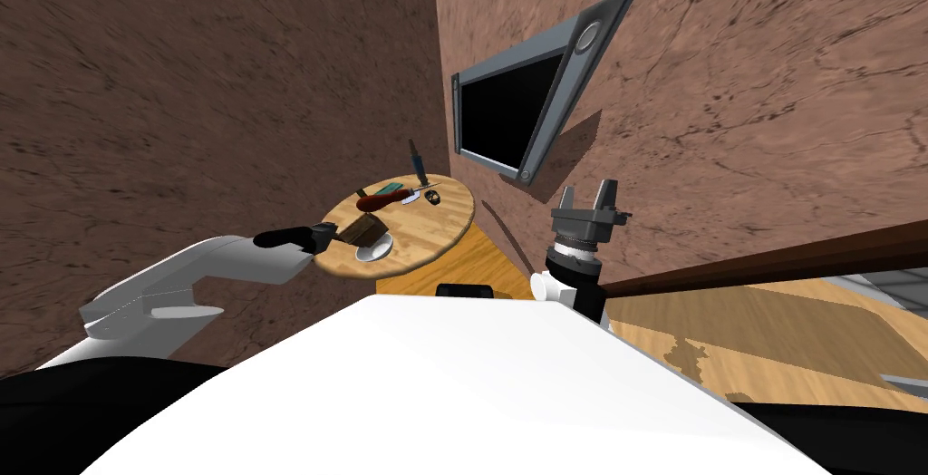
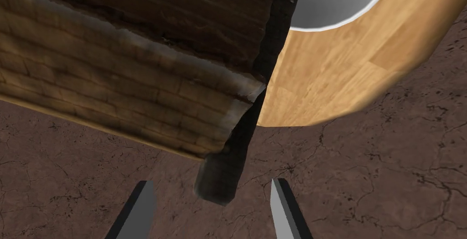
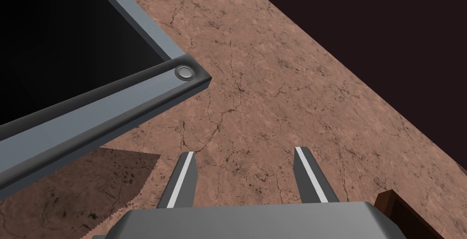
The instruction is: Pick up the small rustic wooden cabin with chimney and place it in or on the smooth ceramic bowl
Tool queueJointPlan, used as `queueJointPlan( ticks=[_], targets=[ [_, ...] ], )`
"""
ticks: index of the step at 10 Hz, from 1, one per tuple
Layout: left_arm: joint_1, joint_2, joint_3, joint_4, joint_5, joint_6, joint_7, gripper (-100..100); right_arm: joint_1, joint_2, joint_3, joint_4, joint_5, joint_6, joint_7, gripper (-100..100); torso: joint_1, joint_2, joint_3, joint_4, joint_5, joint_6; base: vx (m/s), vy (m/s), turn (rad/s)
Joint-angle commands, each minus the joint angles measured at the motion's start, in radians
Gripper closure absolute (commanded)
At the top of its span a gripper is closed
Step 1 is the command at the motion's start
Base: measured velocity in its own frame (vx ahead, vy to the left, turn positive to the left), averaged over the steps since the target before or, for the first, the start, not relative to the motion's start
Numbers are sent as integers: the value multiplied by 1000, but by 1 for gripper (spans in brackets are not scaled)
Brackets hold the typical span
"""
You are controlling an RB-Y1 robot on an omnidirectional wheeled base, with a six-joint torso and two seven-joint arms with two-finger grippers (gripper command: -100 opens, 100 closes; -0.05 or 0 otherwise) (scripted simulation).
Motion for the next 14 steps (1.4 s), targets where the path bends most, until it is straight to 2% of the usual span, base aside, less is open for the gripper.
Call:
queueJointPlan(
  ticks=[1,4,5,6,14],
  targets=[
    [0,0,0,0,0,0,0,-100,0,0,0,0,0,0,0,0,0,0,0,0,0,0,0,0,0],
    [0,0,0,0,0,0,0,-100,0,0,0,0,0,0,0,0,-1,1,0,0,0,0,0,0,0],
    [0,0,0,0,0,0,0,0,0,0,0,0,0,0,0,0,-1,1,0,0,0,0,0,0,0],
    [11,16,15,-40,22,35,14,-100,0,0,0,0,0,0,0,0,-1,1,0,0,0,0,32,38,46],
    [54,82,76,-201,108,173,70,-100,0,0,0,0,0,0,0,0,2,-2,-1,-1,0,0,48,53,28]
  ],
)
